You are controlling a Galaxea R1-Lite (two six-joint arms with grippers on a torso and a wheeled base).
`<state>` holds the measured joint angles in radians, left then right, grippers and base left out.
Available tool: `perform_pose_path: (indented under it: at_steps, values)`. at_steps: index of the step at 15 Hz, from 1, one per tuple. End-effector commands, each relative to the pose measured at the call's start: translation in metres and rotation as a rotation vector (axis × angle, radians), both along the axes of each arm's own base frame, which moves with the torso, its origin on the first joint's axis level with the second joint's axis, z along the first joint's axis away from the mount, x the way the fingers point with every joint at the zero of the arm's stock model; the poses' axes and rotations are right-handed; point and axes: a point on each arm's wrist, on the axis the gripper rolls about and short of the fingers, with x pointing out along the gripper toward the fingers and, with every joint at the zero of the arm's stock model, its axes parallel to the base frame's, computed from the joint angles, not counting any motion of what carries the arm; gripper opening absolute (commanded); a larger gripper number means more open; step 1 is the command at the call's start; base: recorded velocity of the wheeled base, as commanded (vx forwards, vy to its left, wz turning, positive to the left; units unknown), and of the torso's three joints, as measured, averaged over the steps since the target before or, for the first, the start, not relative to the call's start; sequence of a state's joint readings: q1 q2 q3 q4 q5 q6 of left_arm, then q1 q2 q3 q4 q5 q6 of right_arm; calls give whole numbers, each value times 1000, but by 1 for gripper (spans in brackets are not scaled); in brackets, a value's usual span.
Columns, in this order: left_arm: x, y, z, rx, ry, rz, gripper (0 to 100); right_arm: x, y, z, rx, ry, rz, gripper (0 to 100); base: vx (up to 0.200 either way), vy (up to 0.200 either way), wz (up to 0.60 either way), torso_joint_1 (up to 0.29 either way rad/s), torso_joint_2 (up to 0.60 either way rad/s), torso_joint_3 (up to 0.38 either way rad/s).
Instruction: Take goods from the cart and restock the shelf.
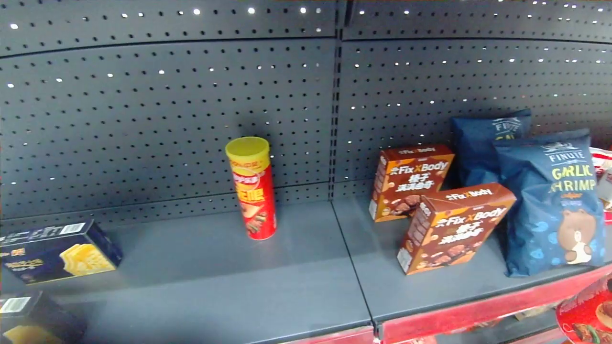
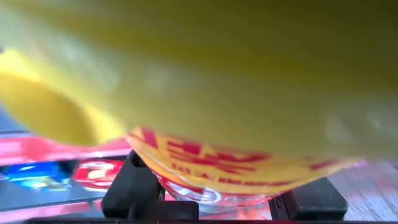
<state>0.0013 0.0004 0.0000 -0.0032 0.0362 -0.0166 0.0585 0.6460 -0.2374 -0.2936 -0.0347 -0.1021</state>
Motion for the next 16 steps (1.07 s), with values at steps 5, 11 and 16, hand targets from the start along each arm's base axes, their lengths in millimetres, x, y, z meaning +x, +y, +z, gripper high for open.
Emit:
perform_pose_path:
  at_steps: [5, 11, 16]
  values:
    - [0, 0, 0, 0, -2, 1, 100, -15, -4, -1, 1, -66, -93, 0, 0, 0, 0, 0, 0, 0]
    - [0, 0, 0, 0, -2, 1, 100, -47, 0, 32, 20, -177, 163, 0, 0, 0, 0, 0, 0, 0]
    - [0, 0, 0, 6, 0, -10, 100, -55, 1, 71, 49, -170, 413, 0, 0, 0, 0, 0, 0, 0]
